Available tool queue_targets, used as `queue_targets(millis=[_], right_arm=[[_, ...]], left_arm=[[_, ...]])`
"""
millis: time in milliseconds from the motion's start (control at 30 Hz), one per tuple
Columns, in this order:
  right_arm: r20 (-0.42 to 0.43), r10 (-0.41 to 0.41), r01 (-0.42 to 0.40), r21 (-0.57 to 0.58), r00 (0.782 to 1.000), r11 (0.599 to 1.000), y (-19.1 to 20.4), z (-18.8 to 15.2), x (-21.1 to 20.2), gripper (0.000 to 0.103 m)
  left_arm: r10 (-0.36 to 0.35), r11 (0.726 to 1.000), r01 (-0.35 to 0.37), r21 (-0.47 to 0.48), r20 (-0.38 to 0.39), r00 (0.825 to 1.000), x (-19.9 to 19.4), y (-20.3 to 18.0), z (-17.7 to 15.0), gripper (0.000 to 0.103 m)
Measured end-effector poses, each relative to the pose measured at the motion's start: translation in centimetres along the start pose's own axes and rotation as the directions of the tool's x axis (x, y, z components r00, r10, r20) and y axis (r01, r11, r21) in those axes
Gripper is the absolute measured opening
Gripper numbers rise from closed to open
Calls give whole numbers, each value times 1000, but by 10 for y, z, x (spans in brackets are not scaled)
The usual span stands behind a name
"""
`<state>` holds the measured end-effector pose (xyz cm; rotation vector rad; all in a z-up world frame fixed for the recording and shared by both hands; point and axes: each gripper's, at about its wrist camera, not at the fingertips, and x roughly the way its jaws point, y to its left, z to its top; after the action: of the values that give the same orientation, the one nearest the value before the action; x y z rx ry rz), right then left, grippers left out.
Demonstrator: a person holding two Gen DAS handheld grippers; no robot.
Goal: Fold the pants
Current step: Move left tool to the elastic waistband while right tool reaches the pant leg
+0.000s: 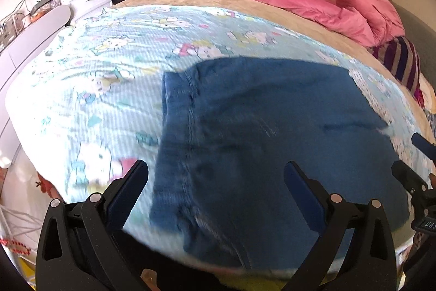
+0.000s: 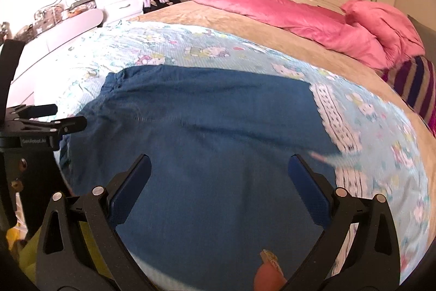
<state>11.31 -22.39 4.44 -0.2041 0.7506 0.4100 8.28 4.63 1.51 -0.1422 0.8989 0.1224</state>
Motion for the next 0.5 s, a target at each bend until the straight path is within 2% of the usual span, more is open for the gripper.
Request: queue_targets(millis=[233, 500], right_arm=[[-42, 60, -61, -19, 997, 998, -3, 41, 49, 95], [-73, 72, -77, -73, 995, 994, 3, 77, 97, 95]], left_arm=[[41, 999, -41, -28, -8, 999, 33, 20, 43, 99], [110, 992, -112, -49, -38, 993, 75, 44, 77, 99]])
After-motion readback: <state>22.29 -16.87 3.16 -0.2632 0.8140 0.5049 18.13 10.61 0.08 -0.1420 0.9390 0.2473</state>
